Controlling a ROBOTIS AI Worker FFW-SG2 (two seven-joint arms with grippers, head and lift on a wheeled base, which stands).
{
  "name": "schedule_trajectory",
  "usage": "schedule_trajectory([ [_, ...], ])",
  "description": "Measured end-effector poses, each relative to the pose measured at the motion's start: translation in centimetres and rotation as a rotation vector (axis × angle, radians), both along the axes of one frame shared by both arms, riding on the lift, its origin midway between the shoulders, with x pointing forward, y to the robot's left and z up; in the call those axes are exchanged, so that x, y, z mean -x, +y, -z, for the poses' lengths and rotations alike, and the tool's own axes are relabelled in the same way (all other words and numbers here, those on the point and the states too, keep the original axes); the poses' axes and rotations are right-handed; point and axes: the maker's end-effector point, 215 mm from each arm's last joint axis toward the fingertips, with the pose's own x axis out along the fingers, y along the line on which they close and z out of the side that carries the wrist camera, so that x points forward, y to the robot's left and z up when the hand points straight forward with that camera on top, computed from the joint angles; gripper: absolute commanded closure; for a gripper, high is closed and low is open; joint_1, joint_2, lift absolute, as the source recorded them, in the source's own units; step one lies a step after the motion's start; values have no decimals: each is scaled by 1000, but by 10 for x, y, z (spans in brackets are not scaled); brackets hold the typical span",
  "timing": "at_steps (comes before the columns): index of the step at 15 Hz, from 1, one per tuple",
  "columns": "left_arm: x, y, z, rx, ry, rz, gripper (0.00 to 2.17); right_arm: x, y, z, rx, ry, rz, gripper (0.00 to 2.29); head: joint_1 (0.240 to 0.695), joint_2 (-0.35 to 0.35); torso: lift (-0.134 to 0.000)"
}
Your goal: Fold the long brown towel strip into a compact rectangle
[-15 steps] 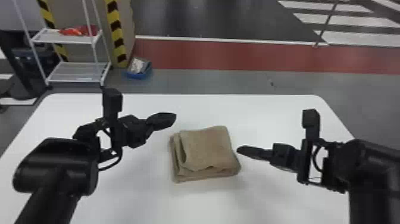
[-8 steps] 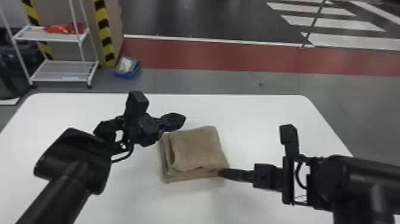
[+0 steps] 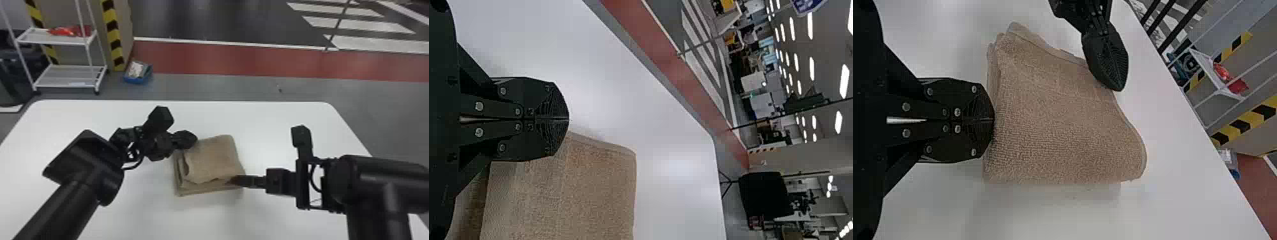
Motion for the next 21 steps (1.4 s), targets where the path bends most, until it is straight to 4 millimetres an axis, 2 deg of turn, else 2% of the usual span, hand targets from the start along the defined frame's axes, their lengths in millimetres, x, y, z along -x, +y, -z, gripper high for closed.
schedule_trajectory([
  [3,12,12,15,-57,51,41,2145,-17,-7,4,22,20,18,2206,695,-130,-124],
  [7,25,39,22,-80,118,22,2145,-37,-15,12,60,44,37,2206,695,-110,-124],
  [13,62,85,32,-68,223,-42,2145,-99,-30,-1,112,-63,67,2206,695,-78,-124],
  [16,86,93,30,-41,285,-43,2145,-118,-30,-4,130,-101,62,2206,695,-67,-124],
  [19,84,102,25,-26,271,-87,2145,-112,-24,-5,126,-90,48,2206,695,-54,-124],
  [21,79,111,19,-9,277,-130,2145,-85,-15,-3,107,-41,28,2206,695,-39,-124],
])
